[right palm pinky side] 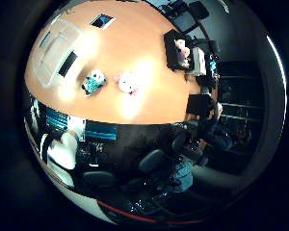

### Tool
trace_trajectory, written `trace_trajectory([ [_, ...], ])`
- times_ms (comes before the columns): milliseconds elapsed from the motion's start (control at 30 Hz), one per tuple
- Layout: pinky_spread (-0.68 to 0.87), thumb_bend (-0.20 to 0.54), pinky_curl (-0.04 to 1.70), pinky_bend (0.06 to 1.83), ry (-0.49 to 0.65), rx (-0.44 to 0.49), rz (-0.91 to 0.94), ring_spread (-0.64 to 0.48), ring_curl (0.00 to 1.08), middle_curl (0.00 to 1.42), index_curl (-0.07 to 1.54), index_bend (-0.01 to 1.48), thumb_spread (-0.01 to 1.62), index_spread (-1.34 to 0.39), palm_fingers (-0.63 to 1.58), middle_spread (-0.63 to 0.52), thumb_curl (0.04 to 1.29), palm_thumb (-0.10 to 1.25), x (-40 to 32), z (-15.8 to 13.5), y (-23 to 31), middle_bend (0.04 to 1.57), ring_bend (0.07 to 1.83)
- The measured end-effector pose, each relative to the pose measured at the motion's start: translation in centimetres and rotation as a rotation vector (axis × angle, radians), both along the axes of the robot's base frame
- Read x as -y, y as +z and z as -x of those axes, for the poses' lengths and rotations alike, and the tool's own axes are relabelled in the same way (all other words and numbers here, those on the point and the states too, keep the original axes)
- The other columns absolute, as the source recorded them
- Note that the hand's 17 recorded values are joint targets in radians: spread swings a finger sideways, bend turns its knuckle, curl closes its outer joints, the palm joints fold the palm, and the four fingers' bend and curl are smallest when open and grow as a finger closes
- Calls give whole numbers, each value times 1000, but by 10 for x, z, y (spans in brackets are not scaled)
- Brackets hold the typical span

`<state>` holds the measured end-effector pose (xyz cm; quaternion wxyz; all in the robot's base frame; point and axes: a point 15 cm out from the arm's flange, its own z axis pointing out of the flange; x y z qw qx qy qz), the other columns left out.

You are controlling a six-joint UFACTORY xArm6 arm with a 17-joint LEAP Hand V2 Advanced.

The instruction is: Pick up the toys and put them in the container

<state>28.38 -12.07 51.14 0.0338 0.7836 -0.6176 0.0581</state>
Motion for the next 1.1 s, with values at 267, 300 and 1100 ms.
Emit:
trace_trajectory([
  [267,464,-24,184,511,-105,11,-13,193,196,333,293,165,1053,-404,210,2,270,461,56,-30,-25,197,340],
  [300,461,-24,186,508,-116,13,-18,193,198,332,292,164,1053,-402,206,4,270,462,62,-34,-29,195,339],
  [1100,454,-24,253,469,-216,-123,-146,201,229,316,281,167,1061,-381,158,40,270,450,122,-73,-237,193,301],
])
